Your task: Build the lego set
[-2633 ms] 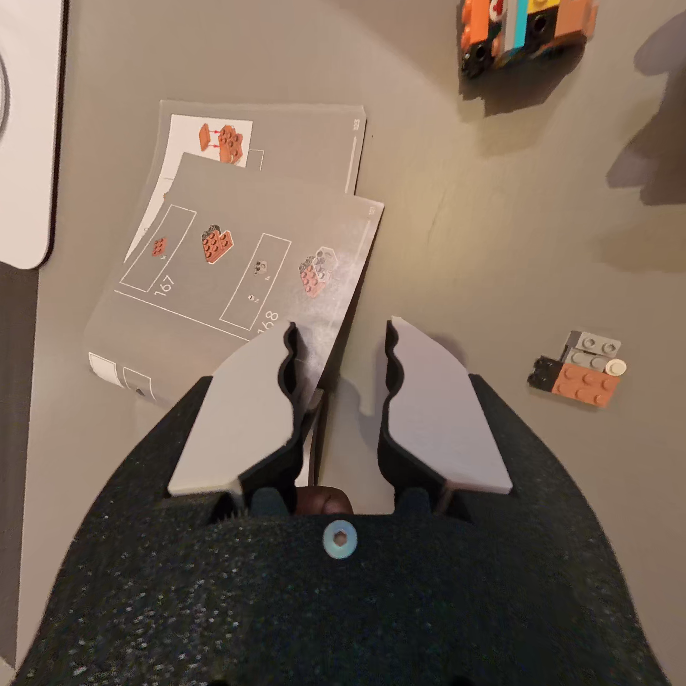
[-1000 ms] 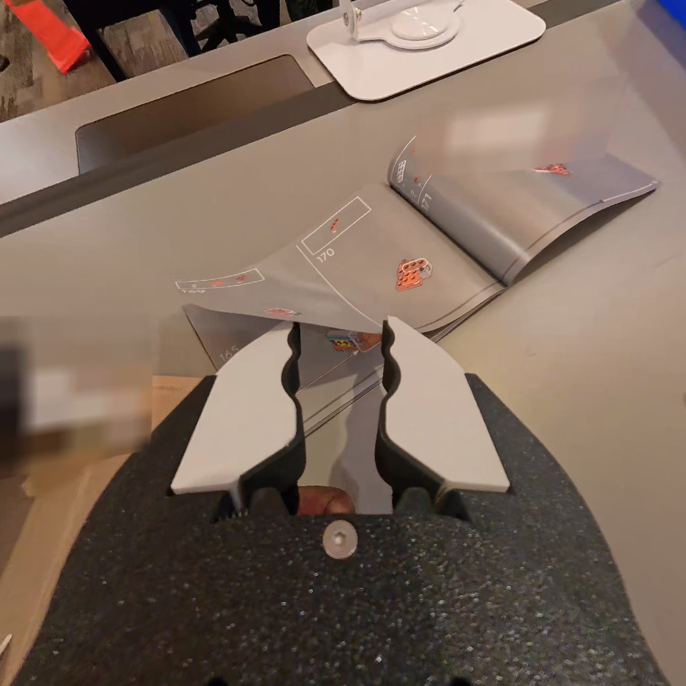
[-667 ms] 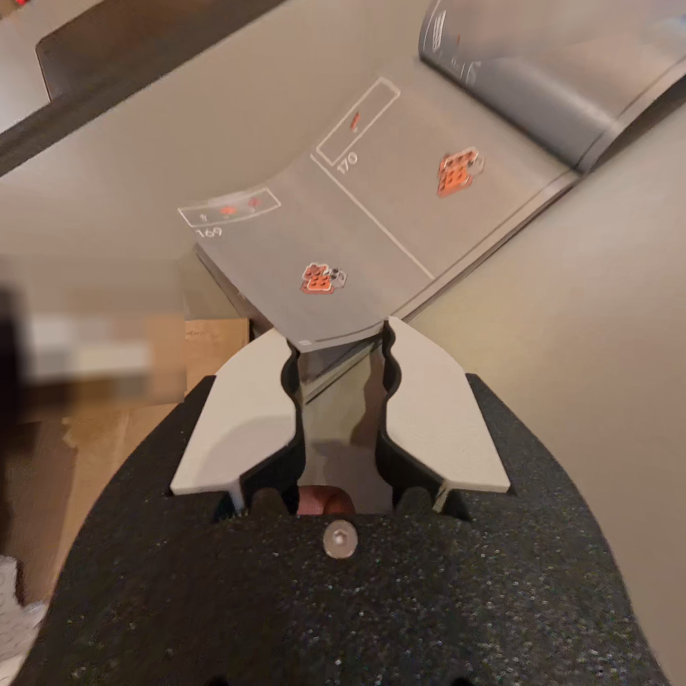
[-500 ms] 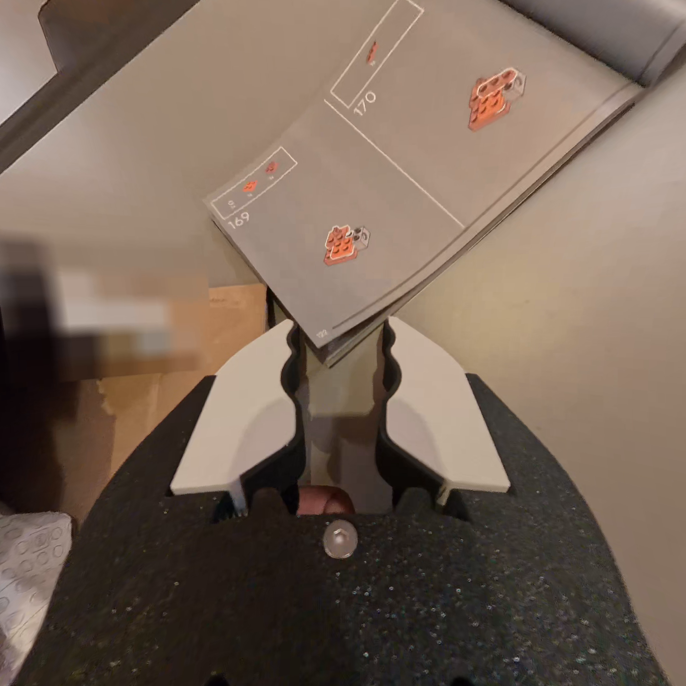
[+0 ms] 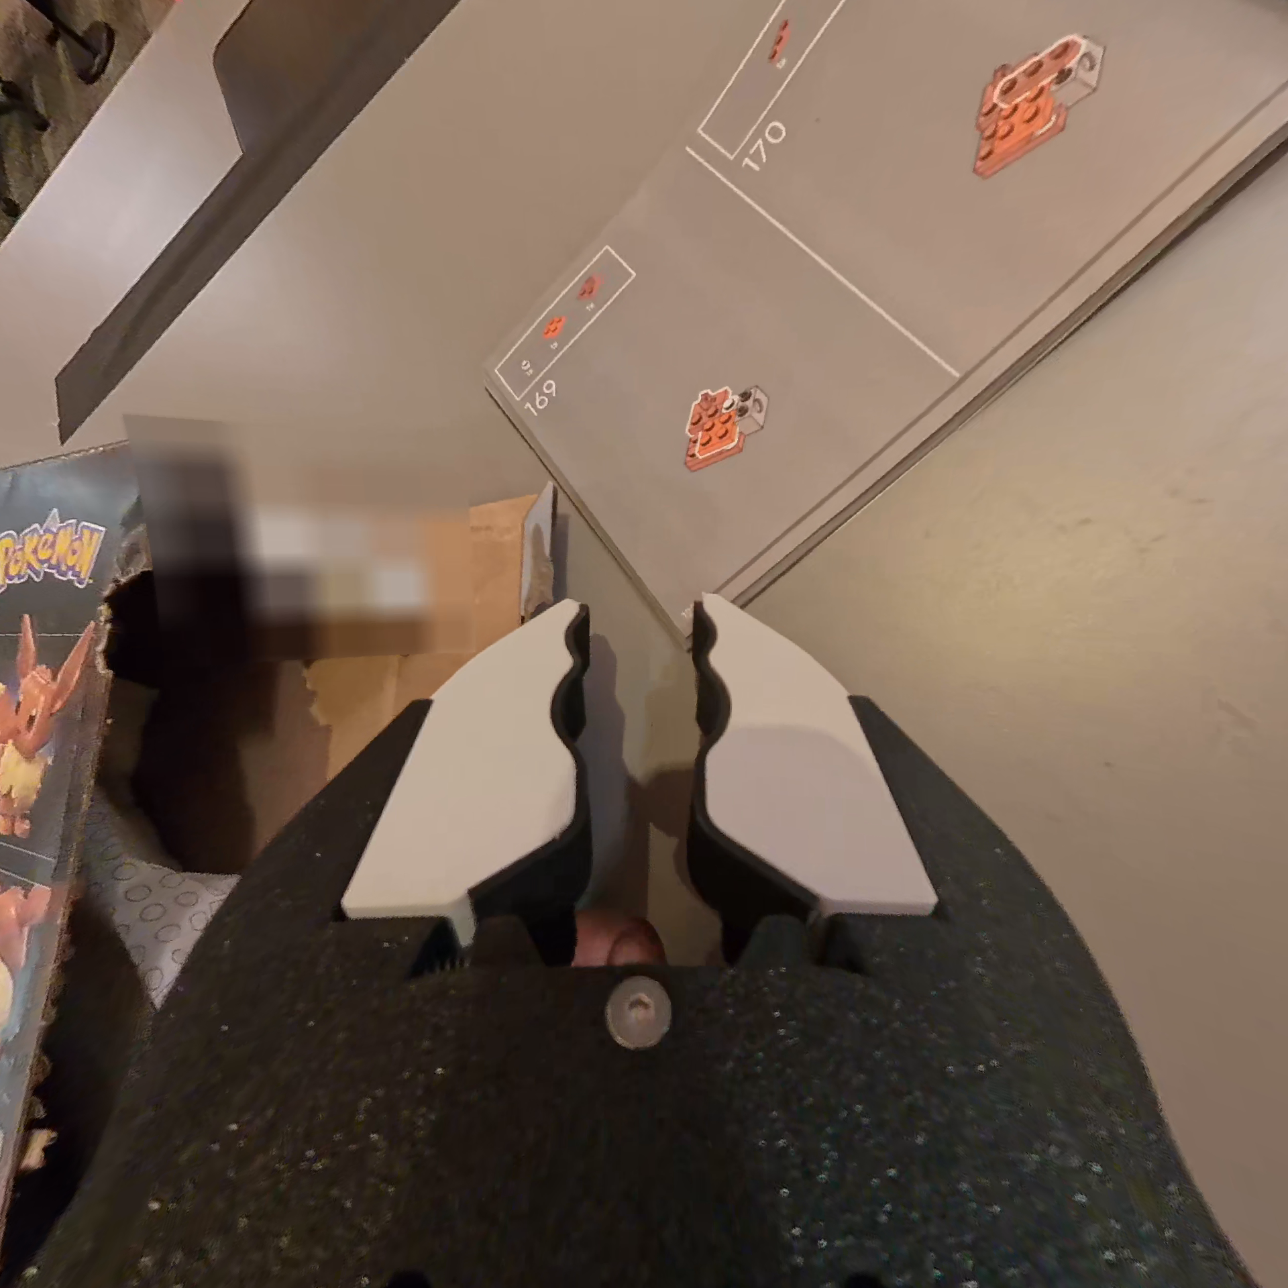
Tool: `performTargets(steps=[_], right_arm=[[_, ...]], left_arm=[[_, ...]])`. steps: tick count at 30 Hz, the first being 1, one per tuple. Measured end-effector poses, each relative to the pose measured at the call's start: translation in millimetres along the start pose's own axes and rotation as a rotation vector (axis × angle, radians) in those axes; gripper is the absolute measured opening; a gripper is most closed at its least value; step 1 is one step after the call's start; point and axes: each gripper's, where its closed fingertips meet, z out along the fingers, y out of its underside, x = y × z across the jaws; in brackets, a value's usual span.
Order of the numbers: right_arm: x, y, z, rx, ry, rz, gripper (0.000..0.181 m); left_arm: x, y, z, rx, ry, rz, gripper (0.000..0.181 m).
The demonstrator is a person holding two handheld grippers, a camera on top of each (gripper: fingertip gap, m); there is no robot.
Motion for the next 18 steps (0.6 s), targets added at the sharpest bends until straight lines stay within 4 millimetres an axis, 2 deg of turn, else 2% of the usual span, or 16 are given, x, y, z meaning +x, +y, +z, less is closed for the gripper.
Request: performTargets(steps=[6, 10, 11, 14, 18], right_arm=[[-1, -1, -1, 0.010, -0.005, -0.001, 0.013], [-1, -2, -2, 0.017, -0.010, -0.003, 0.013], [-2, -2, -2, 0.020, -0.011, -0.004, 0.013], [-2, -3, -3, 0.028, -0.015, -0.003, 0.013], [-3, -4, -4, 0.036, -0.022, -0.004, 0.013]], left_arm=[[-6, 6, 5, -0.048, -0.036, -0.025, 0.030], [-14, 7, 5, -0.067, -0.077, -0.024, 0.008], [-18, 6, 4, -0.064, -0.099, -0.029, 0.001], [-26, 2, 0, -0.056, -0.127, -0.030, 0.000], [-23, -11, -5, -0.016, -0.118, -0.043, 0.000]])
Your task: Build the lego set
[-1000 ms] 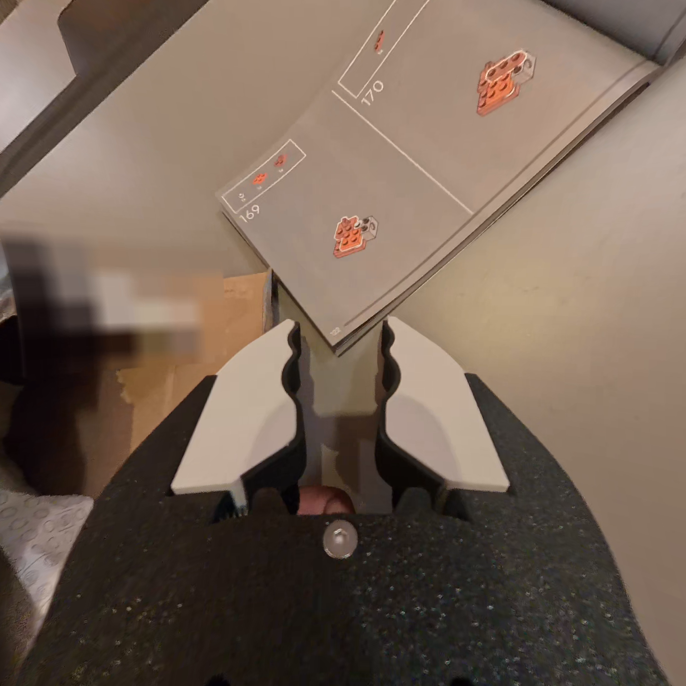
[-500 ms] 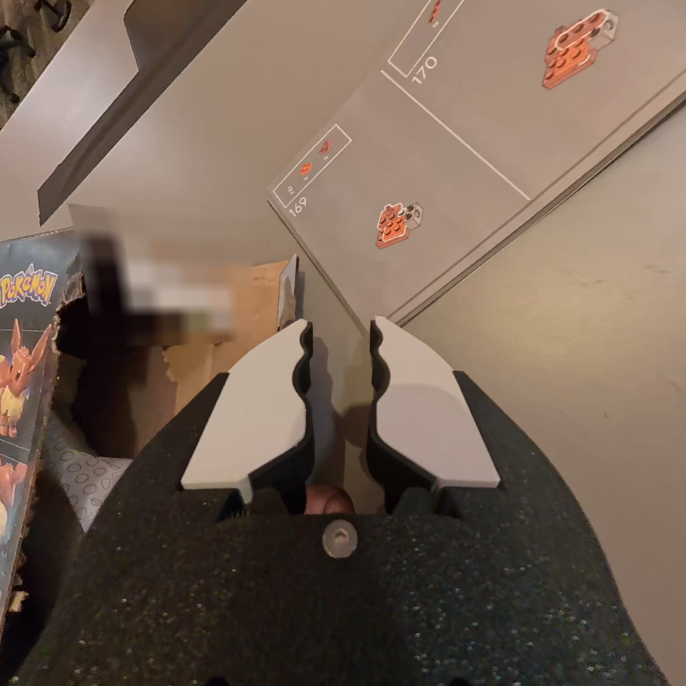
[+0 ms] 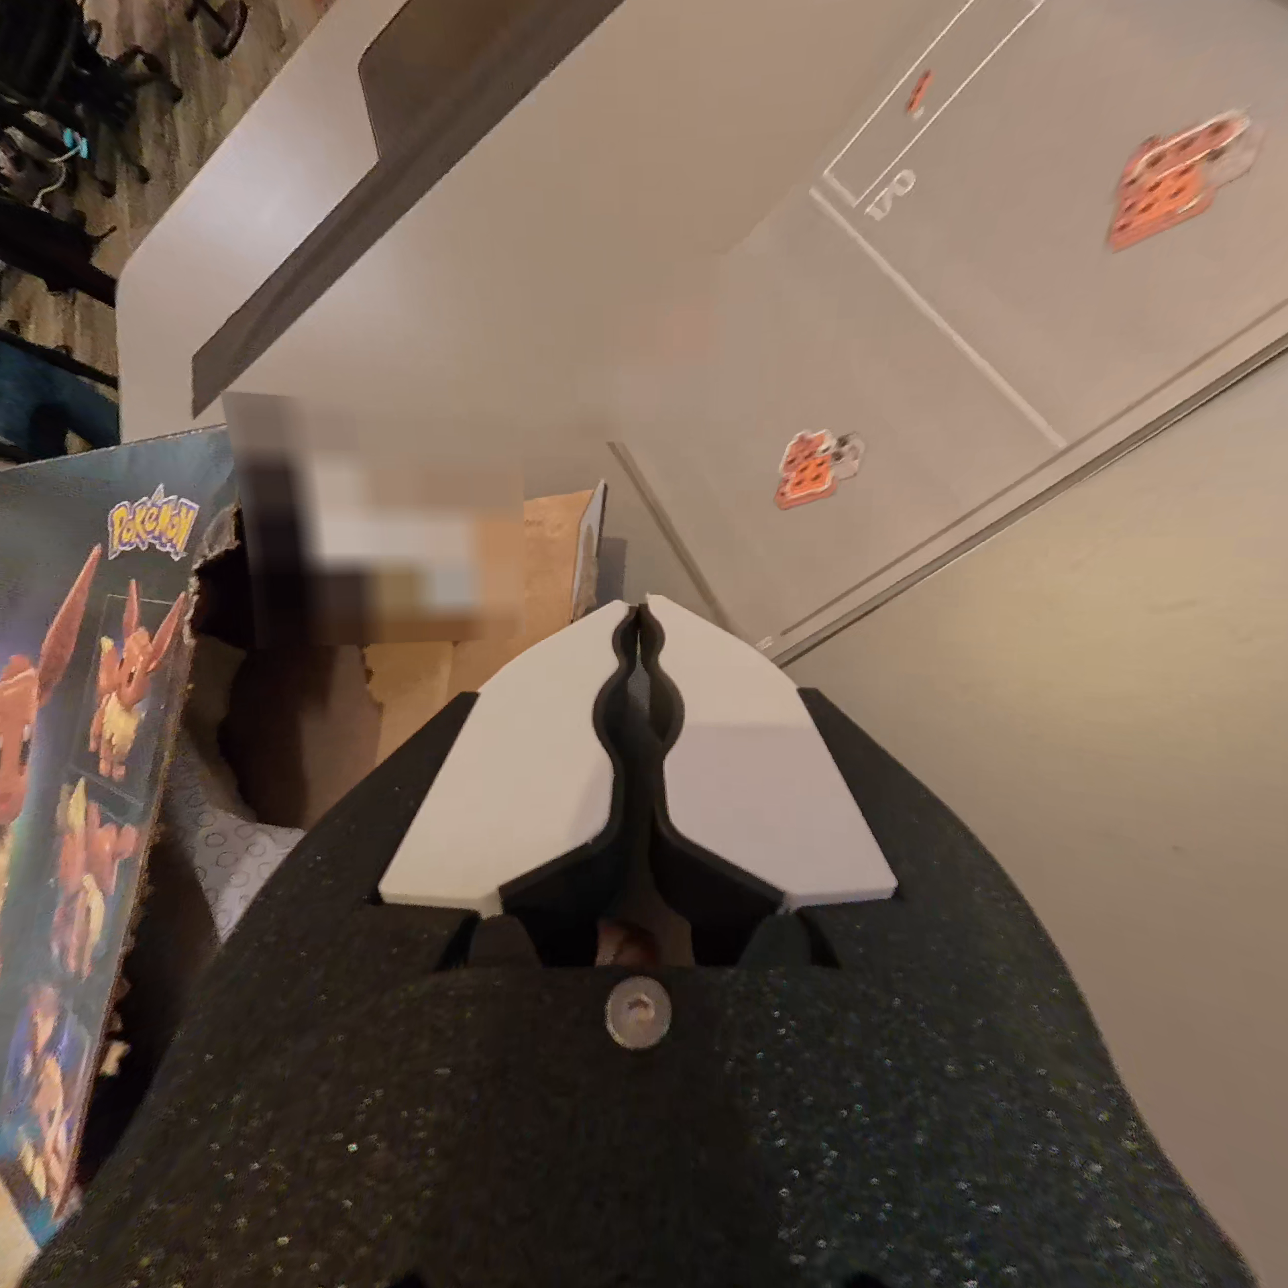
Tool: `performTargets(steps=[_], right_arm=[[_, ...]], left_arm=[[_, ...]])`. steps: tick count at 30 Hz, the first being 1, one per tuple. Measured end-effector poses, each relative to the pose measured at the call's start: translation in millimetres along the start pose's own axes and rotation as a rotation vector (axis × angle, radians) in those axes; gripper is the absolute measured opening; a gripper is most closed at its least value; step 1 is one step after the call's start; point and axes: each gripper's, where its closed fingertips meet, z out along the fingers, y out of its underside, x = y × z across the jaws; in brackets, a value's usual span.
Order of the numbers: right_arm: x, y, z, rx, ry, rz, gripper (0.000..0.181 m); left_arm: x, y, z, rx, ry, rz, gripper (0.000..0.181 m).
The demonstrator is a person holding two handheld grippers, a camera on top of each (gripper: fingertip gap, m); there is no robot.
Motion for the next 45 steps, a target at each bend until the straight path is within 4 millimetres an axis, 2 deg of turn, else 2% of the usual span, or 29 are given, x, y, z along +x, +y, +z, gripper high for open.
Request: performTargets(steps=[5, 6, 8, 12, 16, 18, 21, 26, 28, 31, 35, 38, 40, 42, 45], right_arm=[[-2, -1, -1, 0.007, -0.009, -0.005, 0.013], [-2, -1, -1, 0.008, -0.011, -0.006, 0.013], [-3, -2, -2, 0.011, -0.015, -0.005, 0.013], [-4, -2, -4, 0.012, -0.023, 0.002, 0.013], [-6, -2, -6, 0.015, -0.033, 0.004, 0.013], [-7, -2, -7, 0.015, -0.038, 0.002, 0.013], [-8, -3, -9, 0.020, -0.042, 0.003, 0.013], [-3, -10, -16, 0.043, -0.033, 0.048, 0.014], [6, -16, -28, 0.049, -0.017, 0.051, 0.015], [33, -16, -61, 0.019, -0.009, 0.020, 0.015], [88, 19, -119, -0.147, -0.092, -0.087, 0.015], [107, 66, -147, -0.309, -0.343, -0.080, 0.015], [112, 97, -153, -0.378, -0.500, -0.105, 0.016], [116, 122, -151, -0.432, -0.629, -0.120, 0.017], [123, 145, -140, -0.470, -0.759, -0.128, 0.019]], left_arm=[[30, -12, -1, 0.033, 0.127, -0.006, 0.002], [32, -17, -3, 0.060, 0.114, -0.004, 0.012], [34, -29, -11, 0.122, 0.096, 0.007, 0.020], [67, -49, -28, 0.272, 0.242, -0.065, 0.038], [97, -37, -23, 0.235, 0.319, -0.145, 0.069], [104, -31, -21, 0.218, 0.309, -0.143, 0.076], [111, -35, -27, 0.253, 0.306, -0.163, 0.078], [125, -52, -45, 0.424, 0.381, -0.160, 0.061], [130, -57, -52, 0.475, 0.397, -0.142, 0.058], [138, -58, -56, 0.495, 0.404, -0.077, 0.057], [146, -59, -55, 0.494, 0.384, 0.000, 0.057], [150, -61, -53, 0.499, 0.368, 0.041, 0.057], [150, -61, -53, 0.508, 0.354, 0.060, 0.057], [149, -62, -53, 0.522, 0.340, 0.072, 0.057], [146, -64, -53, 0.546, 0.313, 0.090, 0.057]])
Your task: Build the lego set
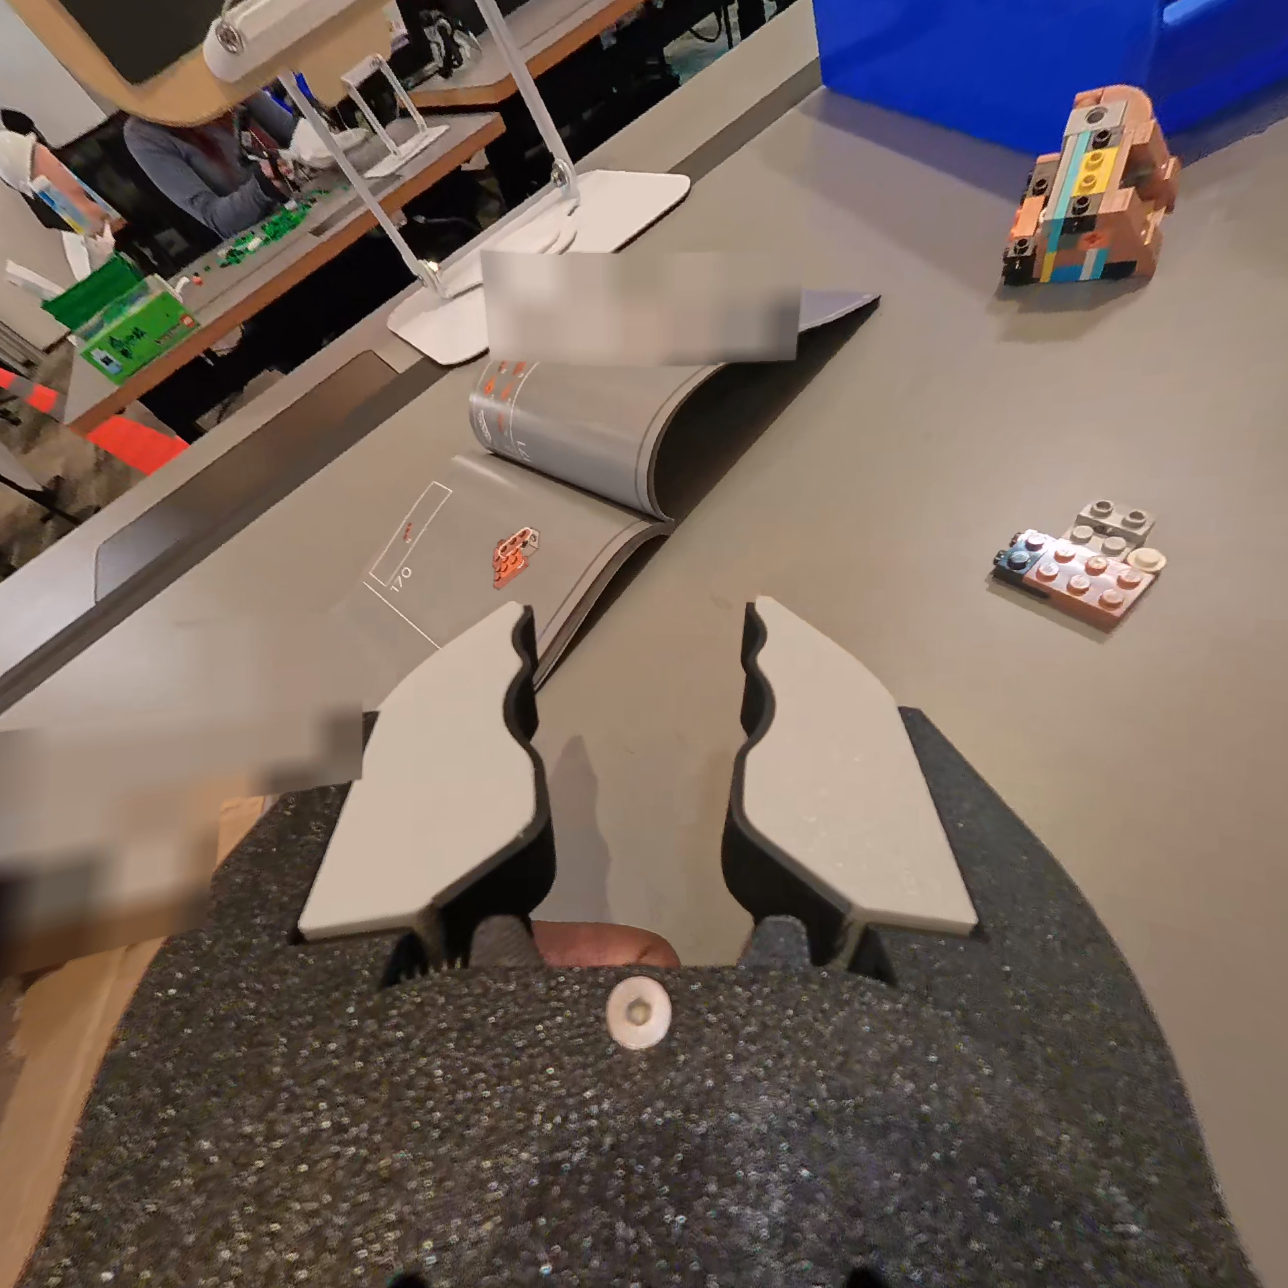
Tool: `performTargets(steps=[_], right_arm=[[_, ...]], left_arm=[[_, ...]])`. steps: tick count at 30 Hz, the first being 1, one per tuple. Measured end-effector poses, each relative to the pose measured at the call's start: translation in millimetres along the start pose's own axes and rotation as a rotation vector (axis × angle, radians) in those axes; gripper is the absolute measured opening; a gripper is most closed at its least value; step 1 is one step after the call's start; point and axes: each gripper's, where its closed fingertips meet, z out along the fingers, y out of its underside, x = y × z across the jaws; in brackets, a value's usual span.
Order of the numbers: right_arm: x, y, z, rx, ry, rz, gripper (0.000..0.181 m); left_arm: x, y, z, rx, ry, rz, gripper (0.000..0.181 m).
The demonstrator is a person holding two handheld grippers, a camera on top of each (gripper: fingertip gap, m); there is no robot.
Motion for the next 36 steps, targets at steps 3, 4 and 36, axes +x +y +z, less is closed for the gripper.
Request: performTargets(steps=[3, 4, 36], right_arm=[[8, 11, 13, -0.012, -0.097, -0.024, 0.019], [9, 13, 17, -0.012, -0.126, -0.035, 0.019], [-55, -12, 51, 0.123, -0.223, -0.275, 0.032]], left_arm=[[-4, 0, 2, 0.006, -0.025, 0.021, 0.057], [-6, 0, 3, 0.004, -0.035, 0.026, 0.057], [-20, 2, 8, -0.019, -0.167, 0.091, 0.057]])
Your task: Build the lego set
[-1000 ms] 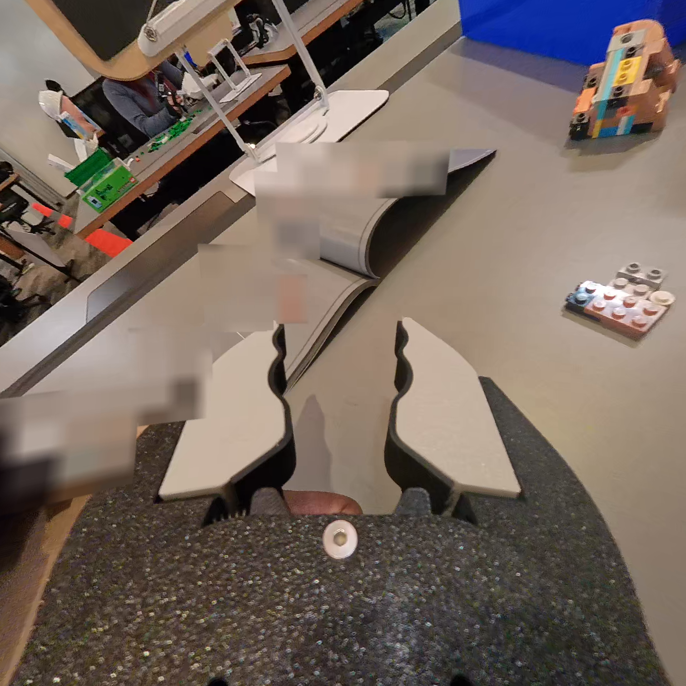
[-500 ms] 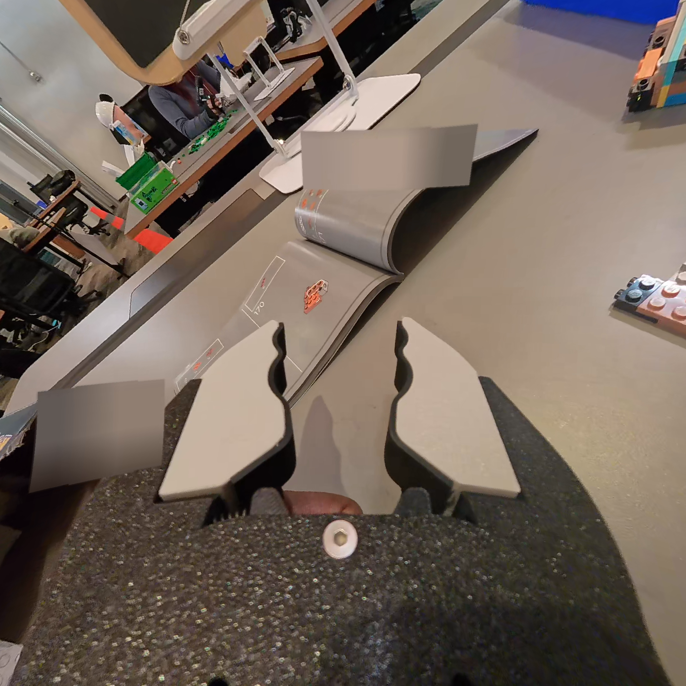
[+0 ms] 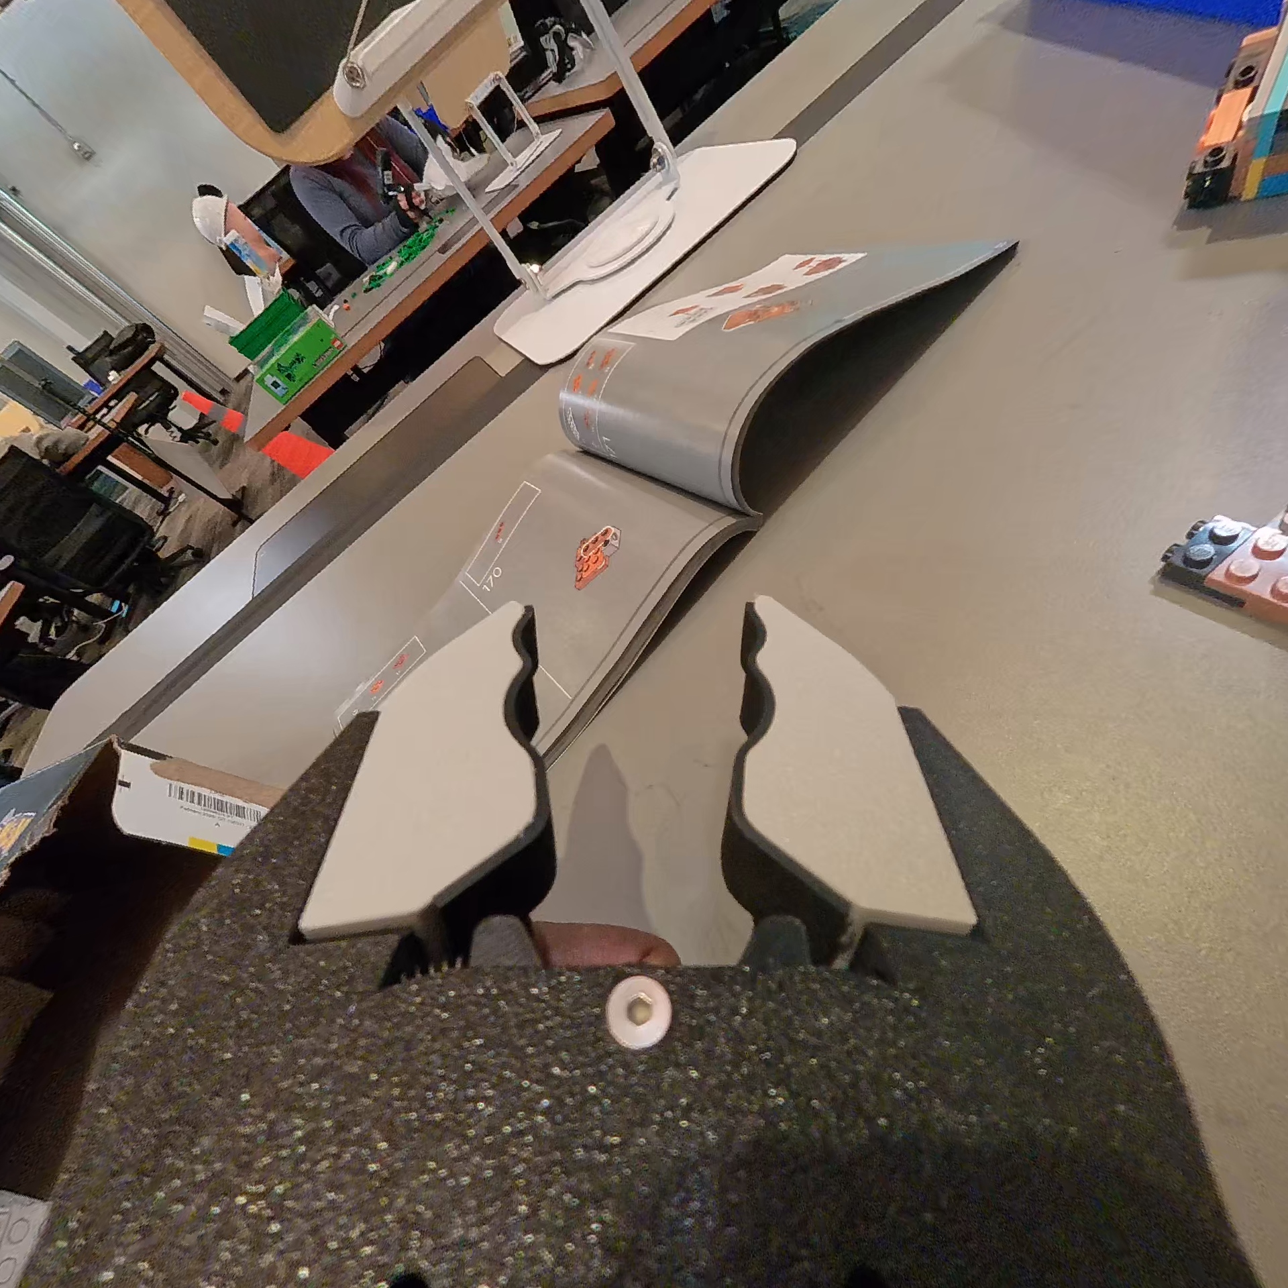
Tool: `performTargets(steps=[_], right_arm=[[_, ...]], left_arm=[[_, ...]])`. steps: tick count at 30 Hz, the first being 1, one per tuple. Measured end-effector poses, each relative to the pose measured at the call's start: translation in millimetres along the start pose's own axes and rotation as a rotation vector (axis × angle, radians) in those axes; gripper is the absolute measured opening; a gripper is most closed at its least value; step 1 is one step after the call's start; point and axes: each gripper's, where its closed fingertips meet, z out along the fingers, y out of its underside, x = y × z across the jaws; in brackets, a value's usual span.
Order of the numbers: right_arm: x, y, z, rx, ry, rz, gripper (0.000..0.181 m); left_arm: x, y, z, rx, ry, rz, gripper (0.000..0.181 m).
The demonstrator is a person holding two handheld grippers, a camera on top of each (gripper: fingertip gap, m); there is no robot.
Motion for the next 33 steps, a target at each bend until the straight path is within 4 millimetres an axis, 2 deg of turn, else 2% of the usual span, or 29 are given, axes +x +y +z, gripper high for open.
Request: performTargets(steps=[3, 8, 16, 22, 25, 27, 30, 33], right_arm=[[0, 5, 5, 0.001, -0.037, -0.015, 0.028], [-10, 1, 18, 0.025, -0.156, -0.064, 0.026], [-17, -9, 22, 0.153, -0.234, -0.090, 0.022], [-20, -11, 29, 0.173, -0.276, -0.117, 0.008], [-18, -10, 29, 0.157, -0.267, -0.124, 0.008], [-7, -9, 23, 0.135, -0.186, -0.114, 0.007], [22, -16, -9, 0.161, 0.029, -0.049, 0.007], [36, -49, -45, 0.245, 0.209, 0.019, 0.007]], left_arm=[[-1, 0, 0, -0.002, -0.008, 0.005, 0.056], [-1, 0, 0, 0.000, -0.014, 0.010, 0.056], [-4, 2, 1, -0.010, -0.027, 0.012, 0.056], [-4, 3, 3, -0.024, -0.037, 0.023, 0.056], [-4, 3, 2, -0.021, -0.038, 0.025, 0.056], [-4, 2, 2, -0.017, -0.036, 0.023, 0.056], [-3, 2, 2, -0.011, -0.027, 0.021, 0.055], [-2, 1, 1, -0.005, -0.017, 0.017, 0.055]])
